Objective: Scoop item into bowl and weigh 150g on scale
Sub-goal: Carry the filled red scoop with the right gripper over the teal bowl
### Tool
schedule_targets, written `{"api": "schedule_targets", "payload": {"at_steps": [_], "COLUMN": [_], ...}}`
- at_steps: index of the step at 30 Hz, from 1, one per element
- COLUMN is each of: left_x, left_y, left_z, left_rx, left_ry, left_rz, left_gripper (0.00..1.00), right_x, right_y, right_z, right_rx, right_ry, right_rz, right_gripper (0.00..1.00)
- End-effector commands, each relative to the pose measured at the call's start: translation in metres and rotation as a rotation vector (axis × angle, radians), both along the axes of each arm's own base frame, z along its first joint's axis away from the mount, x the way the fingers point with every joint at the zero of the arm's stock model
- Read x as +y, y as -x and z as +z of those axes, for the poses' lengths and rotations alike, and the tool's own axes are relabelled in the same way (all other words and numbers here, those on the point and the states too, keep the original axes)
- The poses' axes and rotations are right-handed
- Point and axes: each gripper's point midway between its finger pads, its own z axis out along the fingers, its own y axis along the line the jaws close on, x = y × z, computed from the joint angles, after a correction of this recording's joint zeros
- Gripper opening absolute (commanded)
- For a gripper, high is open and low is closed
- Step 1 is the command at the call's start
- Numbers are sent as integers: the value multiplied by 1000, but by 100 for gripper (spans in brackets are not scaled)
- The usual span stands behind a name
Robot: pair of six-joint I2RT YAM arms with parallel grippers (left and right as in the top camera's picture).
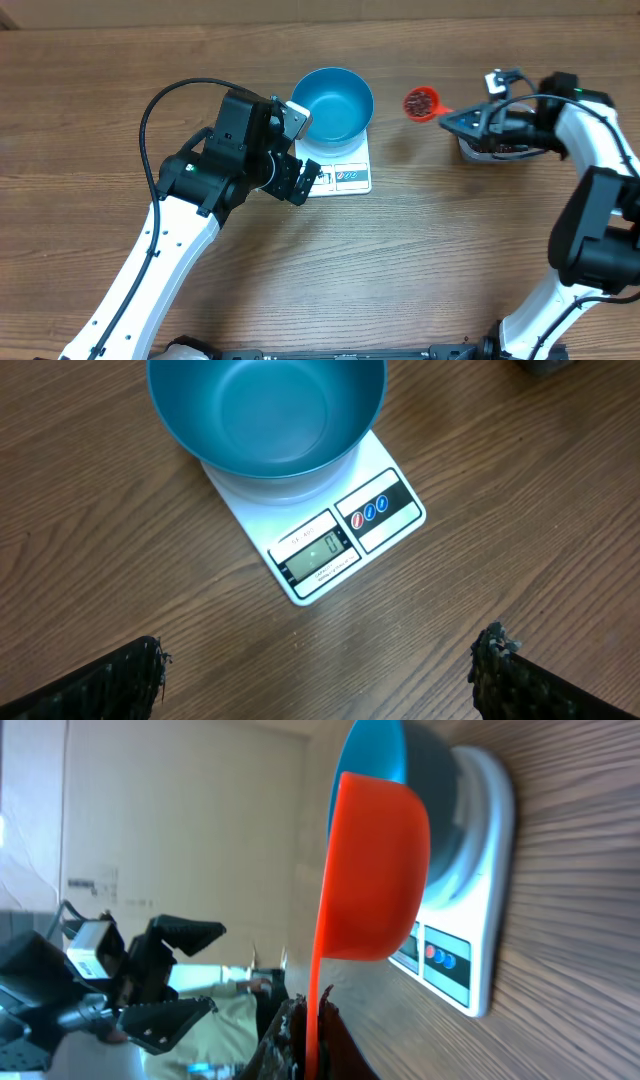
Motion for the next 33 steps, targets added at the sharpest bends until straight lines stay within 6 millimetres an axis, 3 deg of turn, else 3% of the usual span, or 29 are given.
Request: {"api": "schedule_targets", "payload": {"at_steps": [1, 8, 14, 18, 28, 33], "left_x": [1, 1, 1, 1, 1, 1], "left_y": [0, 0, 0, 0, 0, 0], "left_z": [1, 1, 1, 1, 1, 1], "left_rx": [-4, -4, -4, -4, -4, -4], "left_ry": [4, 4, 4, 4, 4, 4], "left_rz": [14, 14, 14, 14, 14, 14], "left_gripper": [100, 99, 100, 100, 100, 100], "right_x": [26, 75, 109, 120, 119, 142], "right_y": [-1, -10, -24, -32, -52, -45], "right_z": [3, 3, -1, 5, 1, -2], "right_rx": [52, 23, -12, -67, -208, -349], "right_ry": [-42, -11, 190, 311, 906, 1035], "right_rz": [43, 125, 124, 104, -57, 20], "right_gripper": [4, 4, 4, 4, 4, 4]}}
